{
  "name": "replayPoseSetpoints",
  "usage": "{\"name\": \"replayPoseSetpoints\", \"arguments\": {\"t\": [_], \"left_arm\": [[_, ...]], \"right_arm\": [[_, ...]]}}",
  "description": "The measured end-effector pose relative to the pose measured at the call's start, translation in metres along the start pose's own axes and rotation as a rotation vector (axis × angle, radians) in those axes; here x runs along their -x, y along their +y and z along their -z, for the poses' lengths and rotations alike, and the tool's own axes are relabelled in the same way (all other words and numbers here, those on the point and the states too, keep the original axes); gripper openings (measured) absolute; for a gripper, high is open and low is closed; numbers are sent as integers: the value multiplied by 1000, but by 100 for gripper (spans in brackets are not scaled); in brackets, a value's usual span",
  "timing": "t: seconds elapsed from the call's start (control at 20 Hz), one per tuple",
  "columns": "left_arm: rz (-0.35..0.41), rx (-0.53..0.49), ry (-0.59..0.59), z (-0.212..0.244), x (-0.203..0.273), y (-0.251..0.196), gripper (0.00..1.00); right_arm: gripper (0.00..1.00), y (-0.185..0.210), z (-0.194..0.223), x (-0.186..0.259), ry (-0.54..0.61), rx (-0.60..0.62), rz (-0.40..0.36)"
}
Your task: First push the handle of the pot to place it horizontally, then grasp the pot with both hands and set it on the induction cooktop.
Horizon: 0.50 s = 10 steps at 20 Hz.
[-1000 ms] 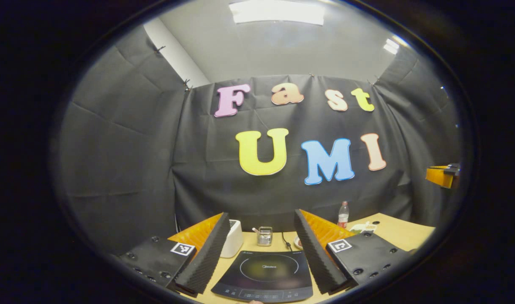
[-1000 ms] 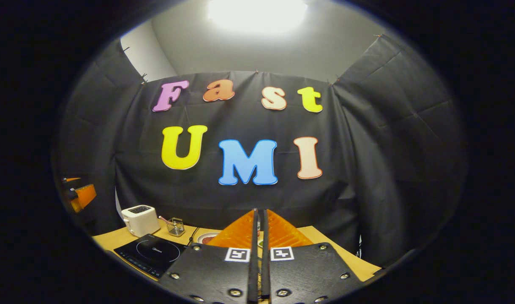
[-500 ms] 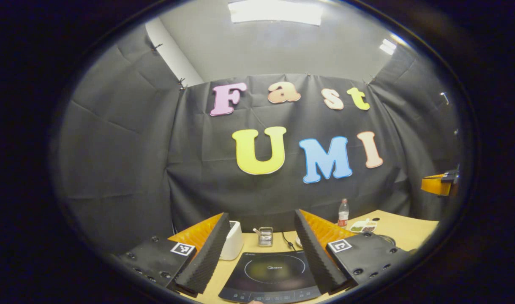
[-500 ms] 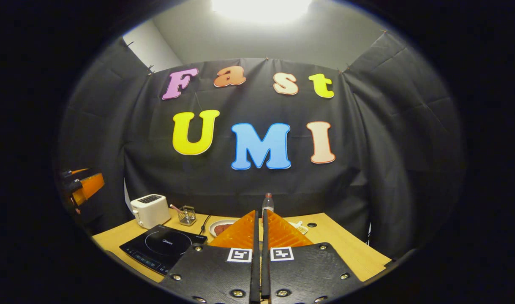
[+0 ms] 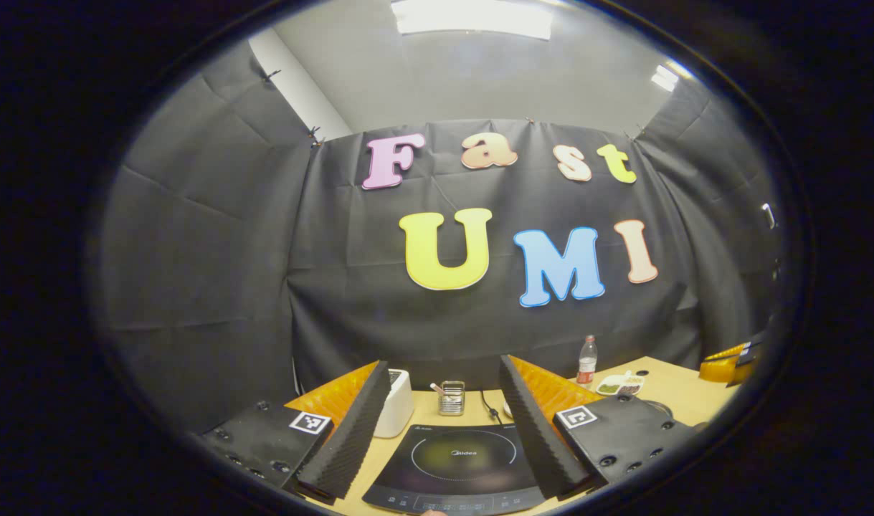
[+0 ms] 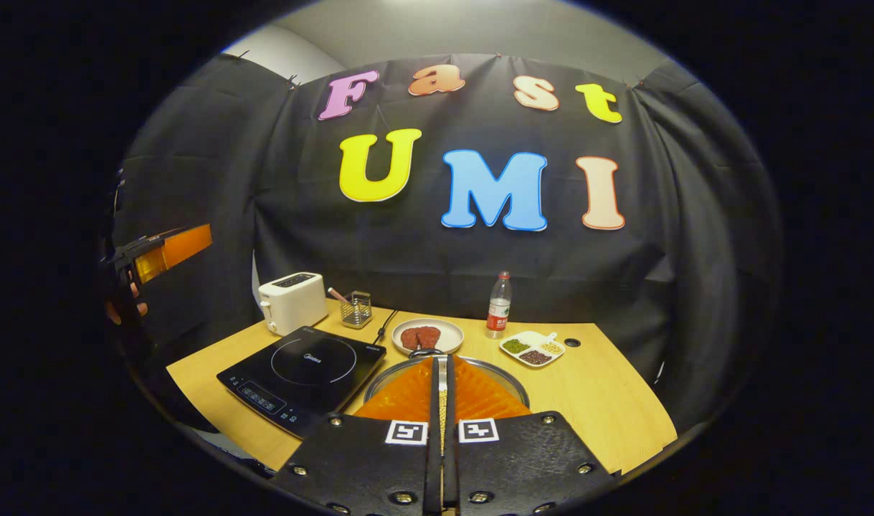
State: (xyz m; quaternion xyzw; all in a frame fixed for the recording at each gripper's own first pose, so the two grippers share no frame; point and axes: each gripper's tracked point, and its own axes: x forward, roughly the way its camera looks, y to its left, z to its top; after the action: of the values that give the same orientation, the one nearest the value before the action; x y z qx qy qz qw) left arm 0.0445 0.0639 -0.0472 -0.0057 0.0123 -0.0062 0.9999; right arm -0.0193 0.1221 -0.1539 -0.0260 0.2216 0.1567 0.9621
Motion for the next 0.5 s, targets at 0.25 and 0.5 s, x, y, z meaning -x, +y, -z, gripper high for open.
{"name": "replayPoseSetpoints", "arguments": {"t": [0.25,0.5], "left_arm": [[-26,-14,9,-1,-5,-16,99],[-41,-25,25,2,-9,-33,100]], "right_arm": [[2,10,41,-13,117,36,-122],[2,19,80,-21,220,62,-236]]}}
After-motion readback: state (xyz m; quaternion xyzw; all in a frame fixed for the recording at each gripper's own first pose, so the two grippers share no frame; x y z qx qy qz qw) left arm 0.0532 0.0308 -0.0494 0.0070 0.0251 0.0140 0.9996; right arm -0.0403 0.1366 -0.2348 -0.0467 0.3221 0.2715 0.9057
